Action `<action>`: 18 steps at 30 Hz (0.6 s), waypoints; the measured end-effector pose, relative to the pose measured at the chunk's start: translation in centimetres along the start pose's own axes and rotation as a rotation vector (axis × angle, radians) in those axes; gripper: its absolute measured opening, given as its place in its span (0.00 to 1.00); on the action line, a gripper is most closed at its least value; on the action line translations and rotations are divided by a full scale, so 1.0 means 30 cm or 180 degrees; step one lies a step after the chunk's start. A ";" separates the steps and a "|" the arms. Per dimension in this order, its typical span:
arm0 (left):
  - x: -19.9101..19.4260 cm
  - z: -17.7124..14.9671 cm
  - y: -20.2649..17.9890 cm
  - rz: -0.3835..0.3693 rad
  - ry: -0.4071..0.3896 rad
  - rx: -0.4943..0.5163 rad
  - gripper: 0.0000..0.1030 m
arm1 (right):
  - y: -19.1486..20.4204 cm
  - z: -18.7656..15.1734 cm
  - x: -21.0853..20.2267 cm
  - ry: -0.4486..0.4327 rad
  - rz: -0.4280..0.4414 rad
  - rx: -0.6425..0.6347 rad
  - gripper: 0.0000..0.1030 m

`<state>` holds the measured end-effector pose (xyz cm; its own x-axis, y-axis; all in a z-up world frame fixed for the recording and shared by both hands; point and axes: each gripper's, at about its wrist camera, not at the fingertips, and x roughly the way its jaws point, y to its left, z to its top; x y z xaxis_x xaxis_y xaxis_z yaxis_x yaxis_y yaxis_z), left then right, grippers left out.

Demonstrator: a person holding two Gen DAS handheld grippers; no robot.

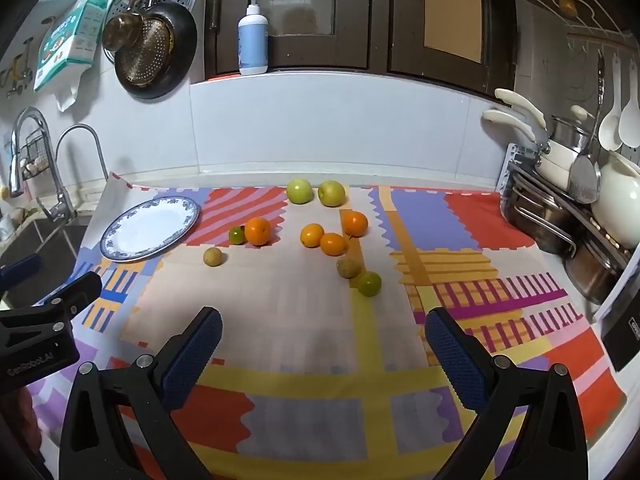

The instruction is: Organize fruits

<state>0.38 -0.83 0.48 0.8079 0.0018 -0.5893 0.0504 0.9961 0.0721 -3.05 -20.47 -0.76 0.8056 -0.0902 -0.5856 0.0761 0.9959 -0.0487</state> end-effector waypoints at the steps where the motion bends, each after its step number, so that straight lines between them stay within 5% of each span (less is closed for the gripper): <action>1: -0.001 0.002 0.000 0.0015 -0.0009 -0.0002 1.00 | -0.004 0.001 -0.001 -0.0008 -0.0002 -0.0001 0.99; 18: -0.003 0.006 0.001 0.0014 -0.0031 -0.0004 1.00 | -0.005 0.005 0.002 0.0022 0.0102 -0.0001 0.99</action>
<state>0.41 -0.81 0.67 0.8139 0.0053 -0.5810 0.0461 0.9962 0.0737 -2.92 -20.63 -0.67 0.8035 -0.0583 -0.5924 0.0503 0.9983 -0.0301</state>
